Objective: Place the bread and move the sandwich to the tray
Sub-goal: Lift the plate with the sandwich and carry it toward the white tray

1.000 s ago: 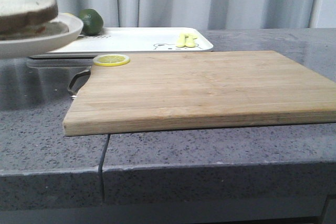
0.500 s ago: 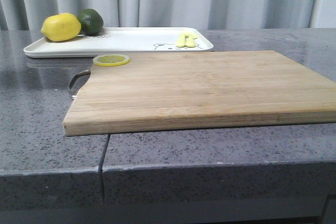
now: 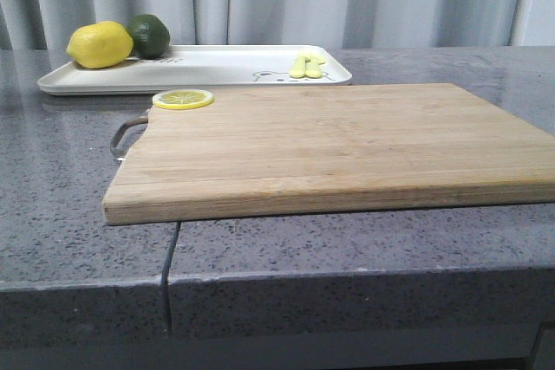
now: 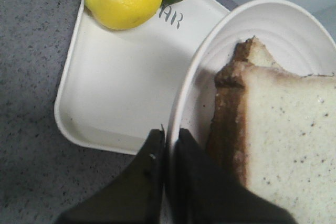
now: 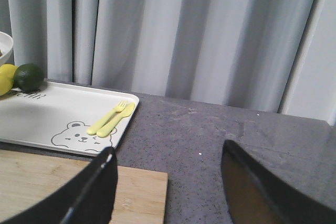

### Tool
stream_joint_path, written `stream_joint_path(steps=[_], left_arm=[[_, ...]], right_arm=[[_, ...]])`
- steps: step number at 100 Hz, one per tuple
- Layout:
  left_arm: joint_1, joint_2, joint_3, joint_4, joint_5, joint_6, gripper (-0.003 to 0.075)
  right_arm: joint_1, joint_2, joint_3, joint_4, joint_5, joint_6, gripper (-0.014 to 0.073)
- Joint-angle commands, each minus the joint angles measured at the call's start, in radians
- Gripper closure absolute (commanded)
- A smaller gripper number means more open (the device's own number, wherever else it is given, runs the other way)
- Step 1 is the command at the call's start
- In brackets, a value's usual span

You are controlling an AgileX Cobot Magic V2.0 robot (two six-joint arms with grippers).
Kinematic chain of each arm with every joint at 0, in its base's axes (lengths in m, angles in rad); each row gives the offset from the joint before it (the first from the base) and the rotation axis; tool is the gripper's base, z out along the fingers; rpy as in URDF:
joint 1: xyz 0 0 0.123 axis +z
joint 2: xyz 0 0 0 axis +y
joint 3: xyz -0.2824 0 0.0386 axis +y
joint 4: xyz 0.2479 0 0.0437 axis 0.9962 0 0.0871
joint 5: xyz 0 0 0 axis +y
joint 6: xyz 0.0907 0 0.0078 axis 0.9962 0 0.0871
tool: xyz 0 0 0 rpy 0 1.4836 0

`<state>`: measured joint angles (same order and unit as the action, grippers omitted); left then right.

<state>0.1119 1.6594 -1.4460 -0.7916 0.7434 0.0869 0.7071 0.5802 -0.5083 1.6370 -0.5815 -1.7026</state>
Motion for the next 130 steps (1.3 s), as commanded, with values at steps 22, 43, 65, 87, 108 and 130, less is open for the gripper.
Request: stream_joint_path(steps=[22, 43, 65, 87, 108, 130], left_arm=[[-0.081, 0.151, -0.227, -0.085, -0.017, 0.017, 0.074], [-0.097, 0.281, -0.376, -0.109, 0.02, 0.017, 0.074], [-0.097, 0.398, -0.511, -0.137, 0.074, 0.017, 0.074], [-0.11, 0.469, -0.574, -0.148, 0.073, 0.017, 0.074], [-0.128, 0.497, -0.578, -0.146, 0.056, 0.017, 0.074], [-0.13, 0.497, -0.578, -0.109, 0.046, 0.017, 0.074]], right_arm=[[-0.007, -0.004, -0.027, -0.038, -0.008, -0.004, 0.0148], [-0.007, -0.004, -0.027, -0.038, -0.017, -0.004, 0.0148], [-0.007, -0.004, -0.027, -0.038, -0.024, -0.004, 0.0148], [-0.007, -0.004, -0.027, -0.038, -0.039, -0.004, 0.0148], [-0.007, -0.004, -0.027, -0.038, -0.055, -0.004, 0.0148], [-0.007, -0.004, -0.027, -0.038, -0.072, -0.004, 0.0148]])
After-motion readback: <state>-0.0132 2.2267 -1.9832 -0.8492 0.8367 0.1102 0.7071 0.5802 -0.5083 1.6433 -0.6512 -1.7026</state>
